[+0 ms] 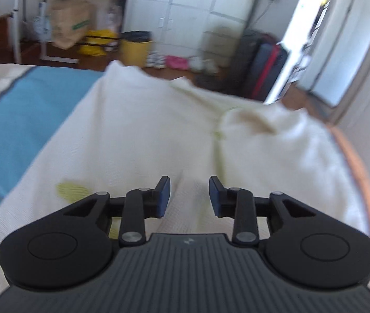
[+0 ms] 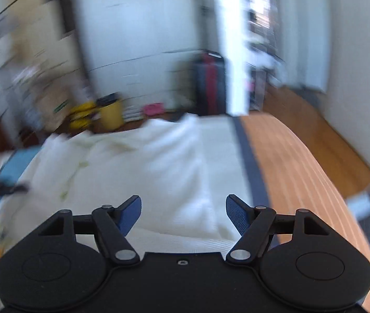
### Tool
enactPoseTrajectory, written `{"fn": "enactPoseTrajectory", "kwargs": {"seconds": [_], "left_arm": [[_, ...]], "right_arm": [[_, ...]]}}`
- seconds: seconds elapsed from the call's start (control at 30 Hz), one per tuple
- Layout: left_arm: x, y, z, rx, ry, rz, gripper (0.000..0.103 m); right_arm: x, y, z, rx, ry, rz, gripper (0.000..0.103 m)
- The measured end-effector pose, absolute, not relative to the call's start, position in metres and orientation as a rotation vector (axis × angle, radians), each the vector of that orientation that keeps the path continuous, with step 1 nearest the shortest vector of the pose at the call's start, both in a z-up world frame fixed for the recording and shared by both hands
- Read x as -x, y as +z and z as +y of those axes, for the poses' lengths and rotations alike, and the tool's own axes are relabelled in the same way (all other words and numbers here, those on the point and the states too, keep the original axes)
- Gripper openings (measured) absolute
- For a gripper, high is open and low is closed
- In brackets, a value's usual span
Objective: Fold clothes
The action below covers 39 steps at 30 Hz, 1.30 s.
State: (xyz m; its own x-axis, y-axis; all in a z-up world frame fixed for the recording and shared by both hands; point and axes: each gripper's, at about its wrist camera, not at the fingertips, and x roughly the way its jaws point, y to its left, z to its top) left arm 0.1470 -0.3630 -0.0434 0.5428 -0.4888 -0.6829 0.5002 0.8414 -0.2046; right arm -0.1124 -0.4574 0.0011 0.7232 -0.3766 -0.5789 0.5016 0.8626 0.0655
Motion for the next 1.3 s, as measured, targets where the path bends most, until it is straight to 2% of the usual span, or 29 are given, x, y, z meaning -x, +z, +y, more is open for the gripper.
{"fn": "enactPoseTrajectory", "kwargs": {"seconds": [0.07, 0.17, 0.23, 0.37, 0.43, 0.53, 0.57, 0.6, 0.73, 0.9, 1.0, 1.1, 1.2, 1.3], "left_arm": [[-0.147, -0.047, -0.354, -0.037, -0.57, 0.809, 0.034], [-0.137, -0.046, -0.326, 0.015, -0.594, 0.789, 0.061], [-0.132, -0.049, -0.309, 0.062, -0.634, 0.846, 0.062], [-0.134, -0.073, -0.292, 0.195, -0.71, 1.097, 0.062], [-0.135, -0.085, -0.292, 0.256, -0.686, 1.157, 0.062], [-0.136, -0.092, -0.298, 0.306, -0.626, 1.131, 0.062], [-0.135, -0.09, -0.302, 0.305, -0.618, 1.096, 0.05], [-0.131, -0.085, -0.308, 0.23, -0.609, 1.052, 0.002], [-0.091, -0.054, -0.323, -0.035, -0.587, 0.797, 0.004], [-0.038, -0.001, -0.28, -0.003, -0.594, 0.635, 0.004], [-0.015, 0.006, -0.25, 0.027, -0.56, 0.643, 0.004], [0.004, -0.031, -0.223, 0.083, -0.521, 0.759, 0.004], [0.009, -0.078, -0.214, 0.02, -0.486, 0.841, 0.004], [0.01, -0.075, -0.21, 0.052, -0.501, 0.799, 0.004]], "right_arm": [[0.101, -0.005, -0.442, -0.168, -0.415, 0.627, 0.076], [0.087, -0.017, -0.44, -0.11, -0.422, 0.732, 0.076], [0.085, -0.022, -0.454, -0.162, -0.472, 0.769, 0.076], [0.095, -0.031, -0.491, -0.415, -0.534, 0.784, 0.076], [0.105, -0.036, -0.501, -0.535, -0.539, 0.76, 0.076], [0.11, -0.039, -0.502, -0.586, -0.522, 0.742, 0.076], [0.11, -0.04, -0.501, -0.595, -0.511, 0.74, 0.076], [0.107, -0.043, -0.5, -0.603, -0.494, 0.736, 0.076], [0.081, -0.066, -0.503, -0.625, -0.476, 0.824, 0.076], [0.078, -0.056, -0.499, -0.531, -0.517, 0.835, 0.076], [0.089, -0.039, -0.496, -0.504, -0.525, 0.811, 0.076], [0.106, -0.029, -0.497, -0.486, -0.587, 0.823, 0.077], [0.125, -0.03, -0.514, -0.499, -0.694, 0.842, 0.077], [0.145, -0.035, -0.537, -0.596, -0.742, 0.828, 0.077]]}}
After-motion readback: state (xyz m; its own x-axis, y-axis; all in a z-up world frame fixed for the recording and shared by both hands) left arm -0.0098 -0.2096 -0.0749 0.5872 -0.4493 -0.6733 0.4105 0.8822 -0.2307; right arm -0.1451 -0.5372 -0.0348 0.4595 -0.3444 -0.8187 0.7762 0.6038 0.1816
